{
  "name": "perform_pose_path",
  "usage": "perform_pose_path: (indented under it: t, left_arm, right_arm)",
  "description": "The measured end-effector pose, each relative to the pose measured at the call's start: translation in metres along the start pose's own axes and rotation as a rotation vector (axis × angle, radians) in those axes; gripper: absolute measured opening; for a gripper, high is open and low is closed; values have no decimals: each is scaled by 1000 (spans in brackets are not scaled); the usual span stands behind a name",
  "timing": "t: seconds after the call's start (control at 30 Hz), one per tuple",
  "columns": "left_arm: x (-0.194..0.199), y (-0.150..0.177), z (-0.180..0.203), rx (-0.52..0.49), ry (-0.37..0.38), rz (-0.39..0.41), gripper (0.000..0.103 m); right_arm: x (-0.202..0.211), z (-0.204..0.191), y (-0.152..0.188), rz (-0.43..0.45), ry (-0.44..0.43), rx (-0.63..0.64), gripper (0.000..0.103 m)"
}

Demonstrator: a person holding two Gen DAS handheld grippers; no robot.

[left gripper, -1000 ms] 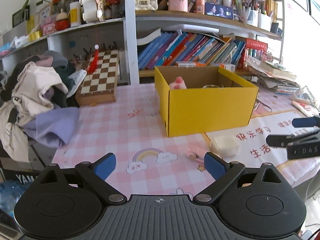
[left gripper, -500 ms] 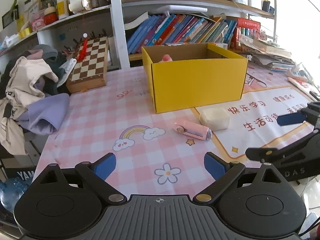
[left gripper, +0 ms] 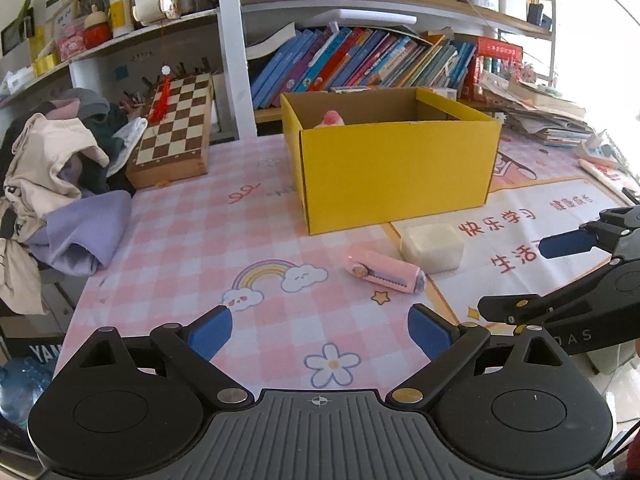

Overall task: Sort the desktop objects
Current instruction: 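Grasp the white eraser block with the right tool, then grasp the pink box cutter with the left tool while the right tool holds the eraser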

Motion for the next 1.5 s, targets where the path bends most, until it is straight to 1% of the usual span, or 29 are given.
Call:
perform_pose_path:
  t: [0.07,0.23,0.37,0.57,0.73,0.83,0.97,1.07,1.2,1.33,1.5]
  left_arm:
    - [-5,-3,0,5,1,-5,96]
    - [-19,-9,4,-6,22,-24,96]
    - [-32,-10,12,-33,34,-59,96]
    - [-46,-12,16,-39,44,-95,96]
    - [-55,-15,18,-35,53,-120,96]
    - [-61,-18,22,-44,59,-130,96]
    - [-70,-21,29,-59,64,-145,96]
    - [-77,-24,33,-64,64,-148,96]
    - [-85,-28,38,-70,67,-143,96]
    - [-94,-31,42,-77,67,-142,96]
    - [-104,-34,42,-60,69,-145,95]
  right_arm:
    - [-7,1,-5,-6,-10,11,89]
    - [-23,6,-20,-21,-35,35,83]
    - [-38,9,-31,-42,-63,46,78]
    - [-61,9,-43,-75,-103,72,72]
    - [-78,11,-52,-95,-134,79,70]
    - [-85,11,-54,-109,-163,88,60]
    - [-85,14,-56,-105,-190,106,54]
    - [-84,19,-57,-98,-176,116,51]
    - [-83,31,-58,-96,-152,93,49]
    - [-83,42,-57,-104,-135,73,48]
    - [-80,47,-55,-109,-131,81,48]
Point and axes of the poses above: each gripper's, at about its wrist camera, not at the fingertips, and x roughly against the way its jaws point, z to its right, y to its underside, the point moved 1 cm from there along -x, roughly the way its jaws point, and after that the axes turned 4 degrees about -x, right-handed, at the moved point
